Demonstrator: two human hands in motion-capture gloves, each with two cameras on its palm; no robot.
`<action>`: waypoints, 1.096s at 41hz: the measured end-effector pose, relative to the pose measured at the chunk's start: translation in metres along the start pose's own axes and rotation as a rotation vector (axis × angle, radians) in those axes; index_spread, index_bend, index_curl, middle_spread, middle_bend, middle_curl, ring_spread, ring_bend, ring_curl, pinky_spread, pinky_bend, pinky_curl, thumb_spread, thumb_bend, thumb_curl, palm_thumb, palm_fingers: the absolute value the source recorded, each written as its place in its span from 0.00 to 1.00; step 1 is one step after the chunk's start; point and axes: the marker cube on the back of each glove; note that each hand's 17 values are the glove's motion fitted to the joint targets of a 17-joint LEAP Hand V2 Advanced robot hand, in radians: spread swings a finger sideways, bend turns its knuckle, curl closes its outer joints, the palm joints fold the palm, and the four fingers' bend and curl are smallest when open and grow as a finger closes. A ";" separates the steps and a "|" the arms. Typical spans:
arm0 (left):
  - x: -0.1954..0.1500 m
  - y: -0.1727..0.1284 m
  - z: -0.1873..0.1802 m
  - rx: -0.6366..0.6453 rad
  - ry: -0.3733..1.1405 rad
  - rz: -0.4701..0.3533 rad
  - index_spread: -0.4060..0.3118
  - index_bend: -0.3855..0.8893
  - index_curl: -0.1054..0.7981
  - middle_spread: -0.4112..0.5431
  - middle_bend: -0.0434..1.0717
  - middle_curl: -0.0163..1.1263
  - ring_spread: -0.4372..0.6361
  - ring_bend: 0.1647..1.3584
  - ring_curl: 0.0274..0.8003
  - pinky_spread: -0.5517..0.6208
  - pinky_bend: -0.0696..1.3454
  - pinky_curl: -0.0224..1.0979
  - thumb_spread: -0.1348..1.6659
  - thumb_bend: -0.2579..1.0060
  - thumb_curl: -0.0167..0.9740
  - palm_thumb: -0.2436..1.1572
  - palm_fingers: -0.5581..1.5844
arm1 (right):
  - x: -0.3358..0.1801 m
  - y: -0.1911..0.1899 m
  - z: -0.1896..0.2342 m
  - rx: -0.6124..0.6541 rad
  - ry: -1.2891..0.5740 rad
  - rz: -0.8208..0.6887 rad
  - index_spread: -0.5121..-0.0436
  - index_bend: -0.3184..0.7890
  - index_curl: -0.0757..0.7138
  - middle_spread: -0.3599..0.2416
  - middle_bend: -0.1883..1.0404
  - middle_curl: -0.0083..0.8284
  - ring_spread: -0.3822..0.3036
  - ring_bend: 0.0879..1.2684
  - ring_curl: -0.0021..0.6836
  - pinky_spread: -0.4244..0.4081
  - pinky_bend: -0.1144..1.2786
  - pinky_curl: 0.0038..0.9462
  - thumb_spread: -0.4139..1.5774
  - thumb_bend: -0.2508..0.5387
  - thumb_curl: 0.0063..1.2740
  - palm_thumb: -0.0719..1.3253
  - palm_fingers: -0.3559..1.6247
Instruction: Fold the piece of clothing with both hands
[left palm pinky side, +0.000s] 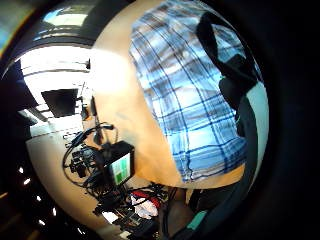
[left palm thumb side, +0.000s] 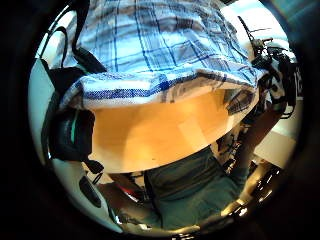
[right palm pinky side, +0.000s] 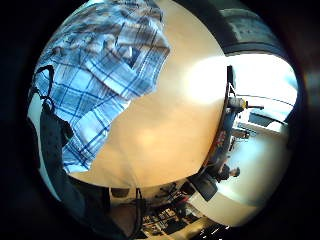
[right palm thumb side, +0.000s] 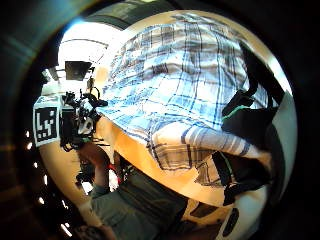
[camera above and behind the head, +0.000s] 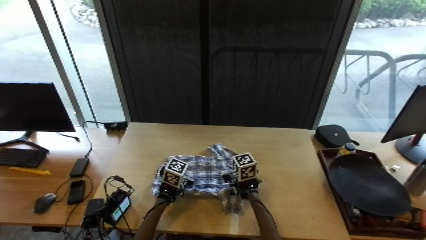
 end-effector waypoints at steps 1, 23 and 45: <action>-0.001 0.001 -0.006 0.015 -0.009 0.001 0.13 0.43 0.57 0.07 0.46 0.46 0.07 0.41 0.49 0.34 0.15 0.30 0.75 0.21 0.37 0.71 0.82 | 0.002 -0.001 -0.006 0.001 0.049 0.047 0.39 0.41 0.54 0.15 0.47 0.54 0.13 0.51 0.62 0.09 0.46 0.38 0.76 0.36 0.27 0.71 0.87; -0.058 -0.124 -0.071 0.196 -0.010 -0.206 0.13 0.45 0.59 0.06 0.55 0.48 0.07 0.43 0.52 0.38 0.13 0.27 0.76 0.19 0.36 0.71 0.80 | 0.008 -0.122 -0.097 0.031 0.228 0.365 0.40 0.43 0.55 0.18 0.55 0.59 0.19 0.56 0.67 0.08 0.47 0.39 0.76 0.30 0.27 0.72 0.85; -0.040 -0.144 0.003 0.200 -0.003 -0.281 0.13 0.49 0.66 0.08 0.55 0.48 0.10 0.32 0.50 0.44 0.13 0.21 0.78 0.20 0.35 0.71 0.78 | 0.036 -0.164 -0.024 0.179 0.487 0.509 0.37 0.44 0.59 0.18 0.54 0.59 0.19 0.52 0.67 0.12 0.45 0.39 0.76 0.30 0.27 0.72 0.84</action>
